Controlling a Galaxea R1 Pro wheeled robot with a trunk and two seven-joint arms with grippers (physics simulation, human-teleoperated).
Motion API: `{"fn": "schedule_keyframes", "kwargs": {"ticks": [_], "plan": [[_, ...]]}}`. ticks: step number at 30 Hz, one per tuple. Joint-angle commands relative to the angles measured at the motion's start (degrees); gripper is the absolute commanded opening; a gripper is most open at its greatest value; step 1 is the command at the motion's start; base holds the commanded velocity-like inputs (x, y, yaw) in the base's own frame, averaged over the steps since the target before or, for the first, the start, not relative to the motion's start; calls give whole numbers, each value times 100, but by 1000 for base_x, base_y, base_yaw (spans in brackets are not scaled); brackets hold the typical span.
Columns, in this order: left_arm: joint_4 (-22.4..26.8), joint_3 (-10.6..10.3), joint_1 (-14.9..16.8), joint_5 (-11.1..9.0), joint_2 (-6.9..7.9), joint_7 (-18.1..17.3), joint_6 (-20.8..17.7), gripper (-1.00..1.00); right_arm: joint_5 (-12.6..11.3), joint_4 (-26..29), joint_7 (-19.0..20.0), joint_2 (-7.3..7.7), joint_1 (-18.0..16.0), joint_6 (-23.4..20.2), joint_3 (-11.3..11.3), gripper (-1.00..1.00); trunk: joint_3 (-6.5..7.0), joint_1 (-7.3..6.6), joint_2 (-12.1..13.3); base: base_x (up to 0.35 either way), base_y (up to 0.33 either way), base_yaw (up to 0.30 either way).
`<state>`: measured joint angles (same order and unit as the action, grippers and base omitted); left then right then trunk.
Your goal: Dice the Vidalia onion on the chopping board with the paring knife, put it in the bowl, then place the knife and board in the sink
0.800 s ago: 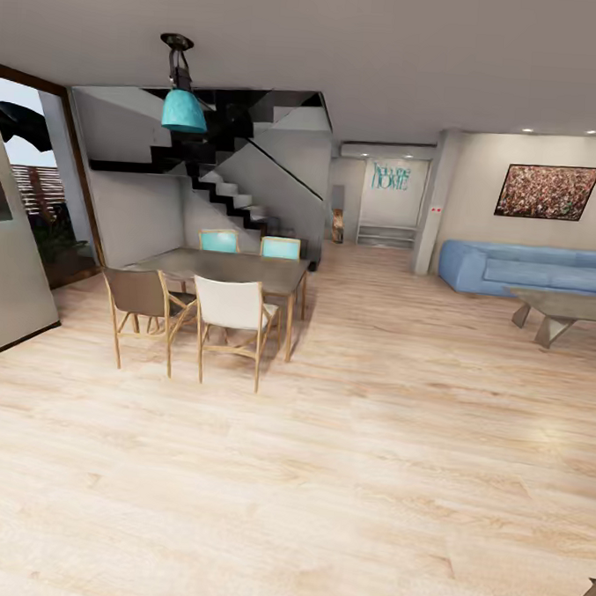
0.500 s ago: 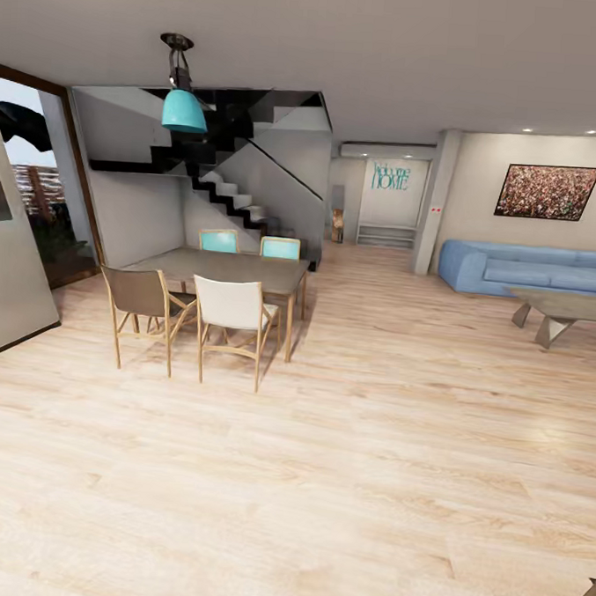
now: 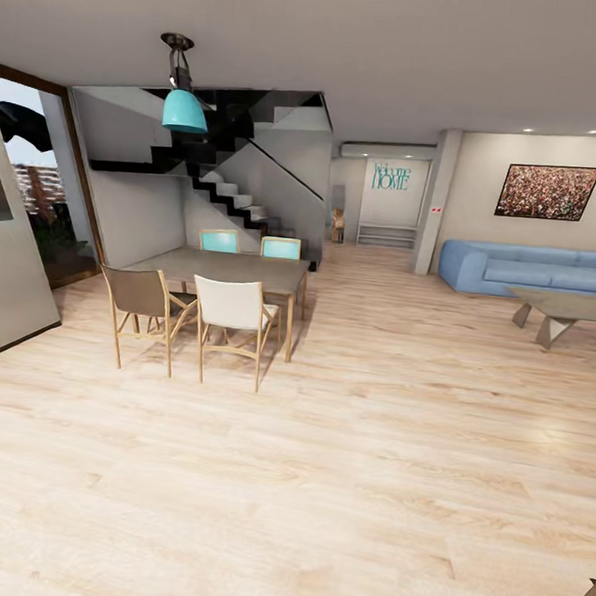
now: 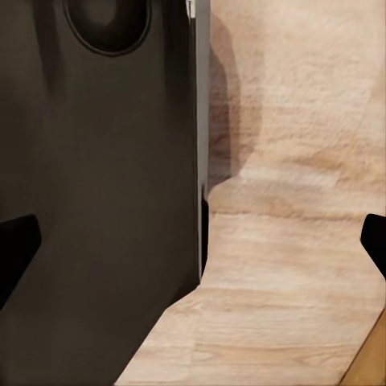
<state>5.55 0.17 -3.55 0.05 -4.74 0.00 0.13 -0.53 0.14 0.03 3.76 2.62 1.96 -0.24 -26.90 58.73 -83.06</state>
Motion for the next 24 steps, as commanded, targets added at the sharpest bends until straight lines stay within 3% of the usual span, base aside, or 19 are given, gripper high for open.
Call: {"fn": "schedule_keyframes", "kwargs": {"ticks": [1, 11, 24], "plan": [[44, 1, -4, 1, -1, -2, 2, 100, -6, 2, 0, -3, 1, 20, 0, 100, -3, 0, -2, 0, 0, 93], [367, -2, -5, 2, 9, 7, 5, 100, 0, 4, -11, -7, 1, 33, 13, 100, -3, 0, -2, 0, 0, 230], [683, -4, -5, 4, 41, 6, 5, 100, -3, 4, -20, -6, 1, 401, 19, 100, -59, 0, -2, 0, 0, 244]]}}
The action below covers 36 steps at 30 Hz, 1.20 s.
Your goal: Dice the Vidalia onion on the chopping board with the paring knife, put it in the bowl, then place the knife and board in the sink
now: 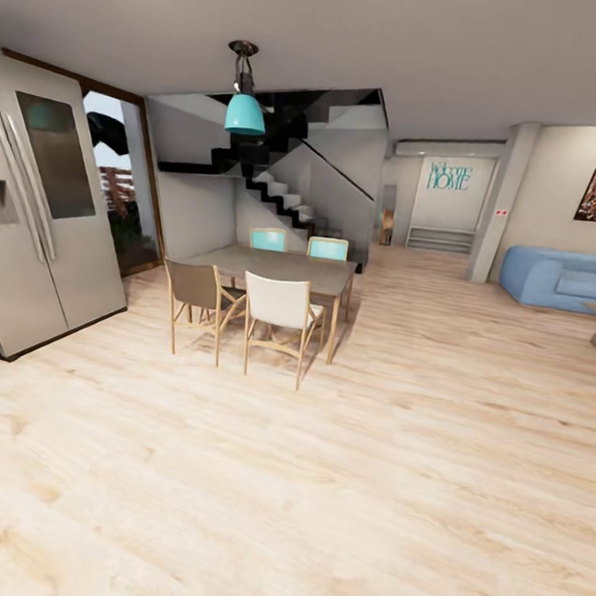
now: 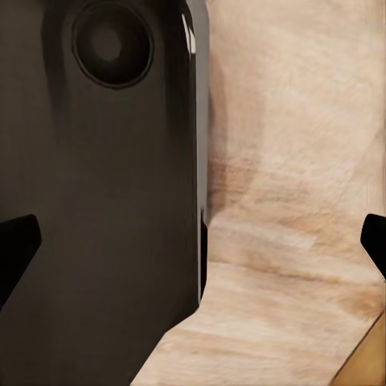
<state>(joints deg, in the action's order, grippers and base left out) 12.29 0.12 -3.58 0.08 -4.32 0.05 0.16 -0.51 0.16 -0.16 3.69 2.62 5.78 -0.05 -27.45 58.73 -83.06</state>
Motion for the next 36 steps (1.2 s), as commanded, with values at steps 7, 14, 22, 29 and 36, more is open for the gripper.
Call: {"fn": "schedule_keyframes", "kwargs": {"ticks": [7, 14, 22, 29, 36], "plan": [[114, 5, -2, 1, 105, 12, 6, 100, -6, 1, -9, 0, 2, 36, -5, 100, -33, 0, -2, 0, 0, 178], [302, 8, 0, 0, 197, 12, 3, 100, -7, 1, -11, 0, 2, 45, -10, 100, -33, 0, -2, 0, 0, 176], [317, 12, -2, 1, 203, 12, 2, 100, -10, 1, -11, 0, 2, 46, -12, 100, -33, 0, -2, 0, 0, 267], [318, 13, -2, 1, 203, 12, 2, 100, -10, 1, -11, 0, 2, 46, -12, 100, -33, 0, -2, 0, 0, 278], [318, 13, -3, 1, 204, 12, 2, 100, -11, 1, -11, 0, 2, 46, -12, 100, -33, 0, -2, 0, 0, 280]]}}
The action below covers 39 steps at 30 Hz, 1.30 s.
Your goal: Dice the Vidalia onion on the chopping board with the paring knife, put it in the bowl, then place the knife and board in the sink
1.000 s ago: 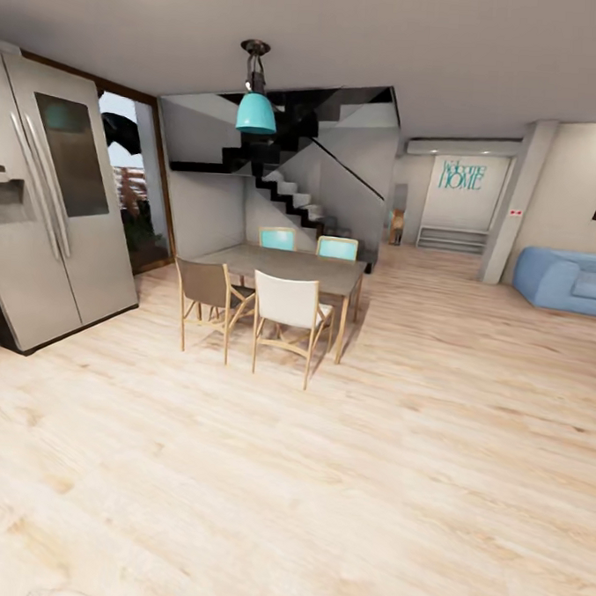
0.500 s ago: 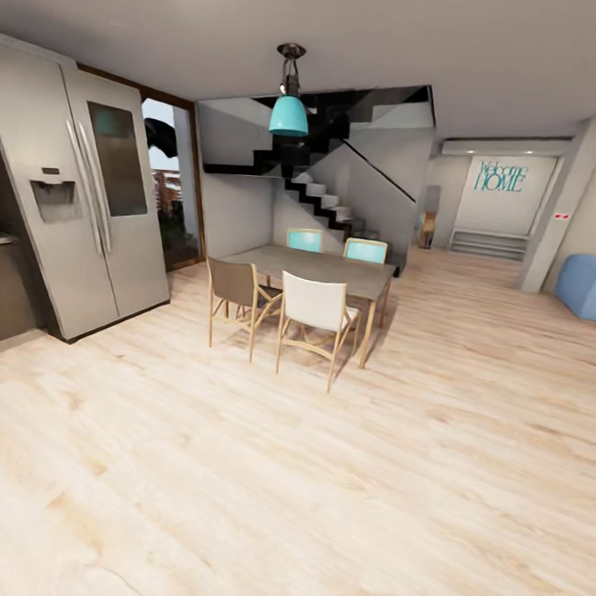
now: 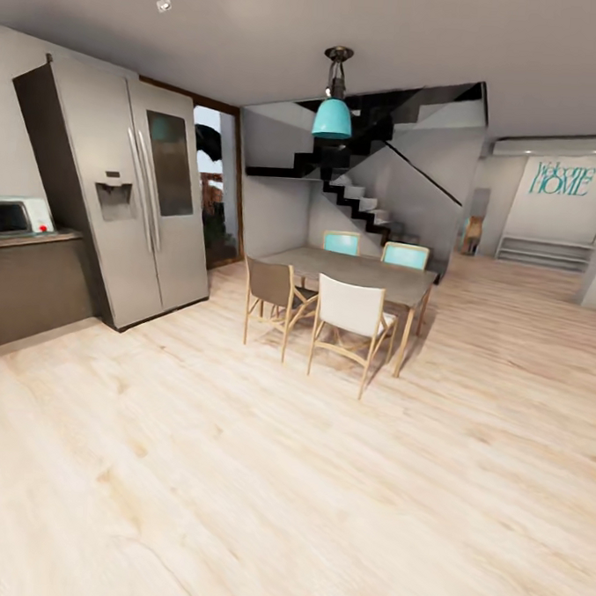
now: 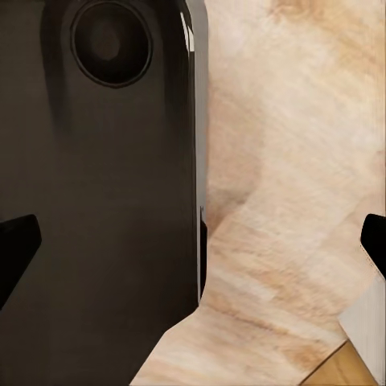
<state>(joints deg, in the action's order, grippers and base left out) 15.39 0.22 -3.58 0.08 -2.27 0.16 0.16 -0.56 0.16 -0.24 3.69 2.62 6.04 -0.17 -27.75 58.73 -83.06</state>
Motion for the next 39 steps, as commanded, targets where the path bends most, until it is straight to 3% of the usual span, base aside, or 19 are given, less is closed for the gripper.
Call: {"fn": "schedule_keyframes", "kwargs": {"ticks": [1, 39], "plan": [[10, 1, -2, 1, -1, 2, 2, 100, -6, 1, -2, 0, 2, 20, -1, 100, -3, 0, -2, 0, 0, 280], [17, 4, -2, 1, -15, 2, 2, 100, -6, 1, -2, 0, 2, 46, -18, 100, -3, 0, -2, 0, 0, 280]]}}
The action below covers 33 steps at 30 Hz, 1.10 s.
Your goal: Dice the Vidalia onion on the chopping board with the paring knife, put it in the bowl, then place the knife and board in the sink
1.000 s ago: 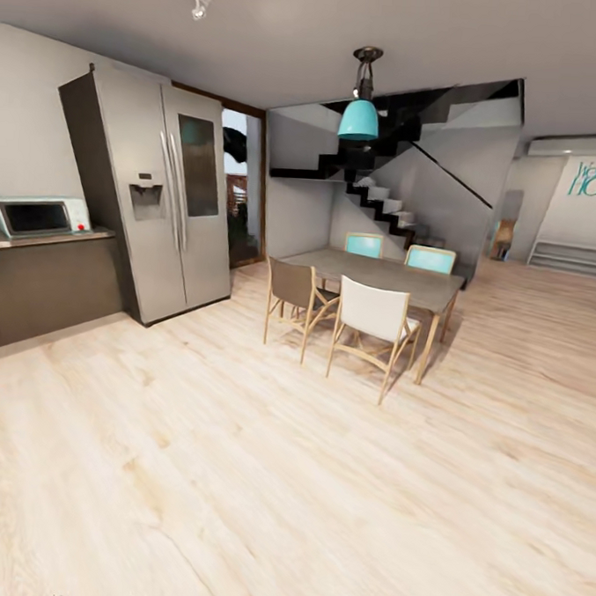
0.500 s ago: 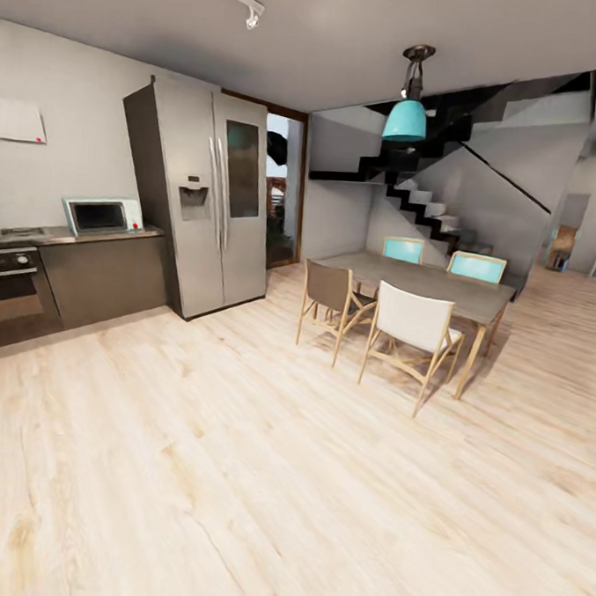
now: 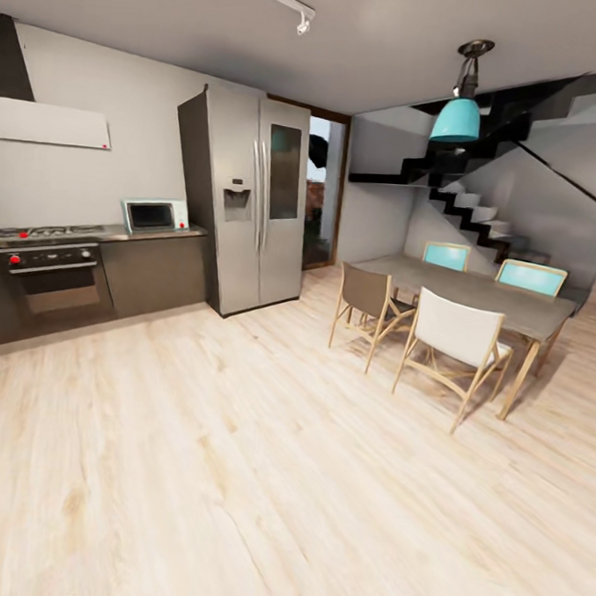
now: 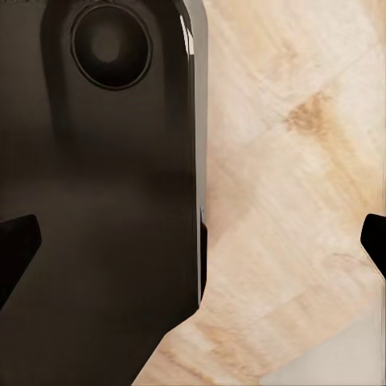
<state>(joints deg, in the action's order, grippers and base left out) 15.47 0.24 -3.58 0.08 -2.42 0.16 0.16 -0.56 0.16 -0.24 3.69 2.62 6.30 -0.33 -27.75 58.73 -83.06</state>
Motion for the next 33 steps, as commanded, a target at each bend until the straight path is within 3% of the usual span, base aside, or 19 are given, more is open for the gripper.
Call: {"fn": "schedule_keyframes", "kwargs": {"ticks": [1, 33], "plan": [[8, 2, -2, 1, -2, 2, 2, 100, -6, 1, -2, 0, 2, 20, -2, 100, -3, 0, -2, 0, 0, 280], [8, 2, -3, 1, -4, 2, 2, 100, -6, 1, -2, 0, 2, 20, 4, 100, -3, 0, -2, 0, 0, 280]]}}
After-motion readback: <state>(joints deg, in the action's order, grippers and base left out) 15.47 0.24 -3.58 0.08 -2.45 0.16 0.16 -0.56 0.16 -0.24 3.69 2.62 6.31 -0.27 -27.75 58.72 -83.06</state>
